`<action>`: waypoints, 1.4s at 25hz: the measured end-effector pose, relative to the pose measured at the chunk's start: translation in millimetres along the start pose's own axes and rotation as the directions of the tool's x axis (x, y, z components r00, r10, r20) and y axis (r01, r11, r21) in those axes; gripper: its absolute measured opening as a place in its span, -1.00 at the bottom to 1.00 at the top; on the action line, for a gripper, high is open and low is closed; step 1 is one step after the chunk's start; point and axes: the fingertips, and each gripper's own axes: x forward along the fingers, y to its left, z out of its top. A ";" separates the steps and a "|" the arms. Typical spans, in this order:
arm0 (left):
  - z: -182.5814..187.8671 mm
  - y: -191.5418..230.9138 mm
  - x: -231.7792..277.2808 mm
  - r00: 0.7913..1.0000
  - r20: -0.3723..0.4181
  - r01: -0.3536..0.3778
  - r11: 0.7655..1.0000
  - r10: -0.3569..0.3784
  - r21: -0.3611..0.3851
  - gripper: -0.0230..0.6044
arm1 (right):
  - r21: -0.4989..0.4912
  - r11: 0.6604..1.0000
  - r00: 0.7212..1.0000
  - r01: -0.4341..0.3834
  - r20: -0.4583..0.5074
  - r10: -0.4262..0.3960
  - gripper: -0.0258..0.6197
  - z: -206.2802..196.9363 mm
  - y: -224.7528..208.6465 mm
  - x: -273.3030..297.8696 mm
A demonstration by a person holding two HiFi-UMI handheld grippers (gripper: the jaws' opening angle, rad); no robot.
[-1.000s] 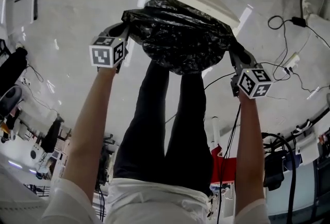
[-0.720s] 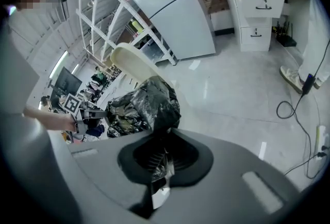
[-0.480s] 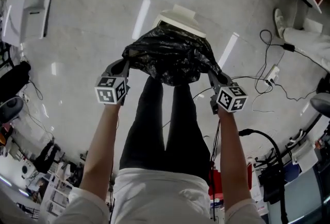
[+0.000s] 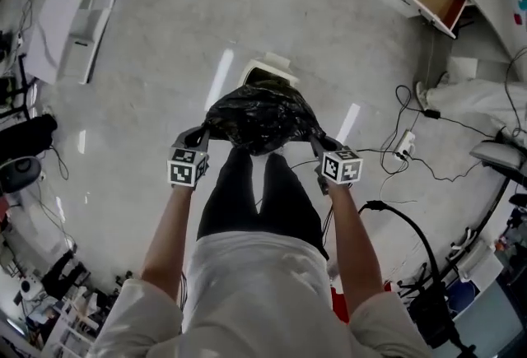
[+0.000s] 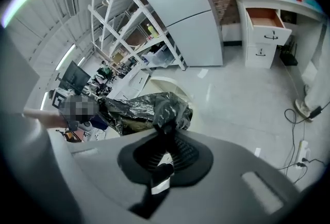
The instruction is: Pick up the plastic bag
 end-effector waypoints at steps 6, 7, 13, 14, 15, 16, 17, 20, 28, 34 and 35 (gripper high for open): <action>23.6 -19.1 -50.0 0.999 0.050 -0.006 1.000 0.006 0.005 -0.91 | -0.069 0.997 0.999 -0.023 0.043 0.026 -0.91 27.5 26.4 -49.9; 30.5 -23.6 -57.9 0.998 0.062 -0.009 1.000 0.008 0.005 -0.91 | -0.079 0.996 0.998 -0.029 0.053 0.033 -0.91 33.1 28.3 -59.2; 49.9 -59.9 -113.8 0.991 0.132 0.002 1.000 -0.001 -0.010 -0.91 | -0.076 0.994 0.990 -0.077 0.113 0.086 -0.91 35.7 47.6 -122.9; 53.1 -65.6 -123.3 0.990 0.143 0.001 1.000 0.000 -0.005 -0.91 | -0.075 0.993 0.987 -0.089 0.127 0.098 -0.92 36.2 51.6 -131.5; 56.7 -70.5 -132.1 0.988 0.154 -0.003 1.000 0.002 0.002 -0.91 | -0.075 0.992 0.984 -0.101 0.142 0.111 -0.91 37.8 55.3 -139.0; 60.4 -74.7 -140.0 0.986 0.165 -0.007 1.000 0.006 0.009 -0.91 | -0.078 0.990 0.980 -0.114 0.154 0.125 -0.91 40.0 58.8 -145.3; 63.8 -78.2 -147.1 0.984 0.177 -0.013 1.000 0.010 0.015 -0.91 | -0.081 0.989 0.977 -0.126 0.164 0.138 -0.91 41.9 62.3 -150.6; 69.9 -87.5 -164.2 0.977 0.211 -0.029 0.999 0.024 0.024 -0.91 | -0.087 0.984 0.968 -0.153 0.189 0.167 -0.91 45.8 72.3 -165.1; 82.7 -102.5 -217.6 0.954 0.299 -0.005 0.998 -0.015 0.064 -0.91 | -0.105 0.981 0.922 -0.164 0.337 0.190 -0.91 74.1 105.2 -221.7; 96.5 -102.2 -275.8 0.922 0.381 0.037 0.994 -0.072 0.099 -0.91 | -0.102 0.989 0.885 -0.104 0.444 0.139 -0.91 73.7 133.1 -268.1; 98.2 -101.6 -286.1 0.916 0.394 0.043 0.994 -0.079 0.098 -0.91 | -0.092 0.991 0.881 -0.093 0.457 0.126 -0.91 71.2 137.4 -274.8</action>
